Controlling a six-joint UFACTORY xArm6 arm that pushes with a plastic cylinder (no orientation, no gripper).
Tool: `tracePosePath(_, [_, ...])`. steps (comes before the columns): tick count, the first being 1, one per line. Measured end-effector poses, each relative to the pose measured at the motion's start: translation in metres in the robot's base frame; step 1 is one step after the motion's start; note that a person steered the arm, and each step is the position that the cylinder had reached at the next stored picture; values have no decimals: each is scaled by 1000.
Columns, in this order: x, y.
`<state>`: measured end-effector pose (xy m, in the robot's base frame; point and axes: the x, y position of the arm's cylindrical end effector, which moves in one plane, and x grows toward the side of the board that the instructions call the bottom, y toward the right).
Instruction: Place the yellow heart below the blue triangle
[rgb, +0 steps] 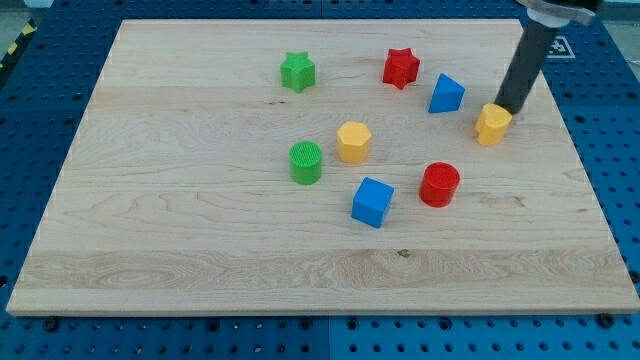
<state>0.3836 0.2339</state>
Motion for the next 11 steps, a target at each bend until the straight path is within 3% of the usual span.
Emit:
tracePosePath(3, [42, -16])
tracePosePath(5, [42, -70])
tracePosePath(11, [42, -84])
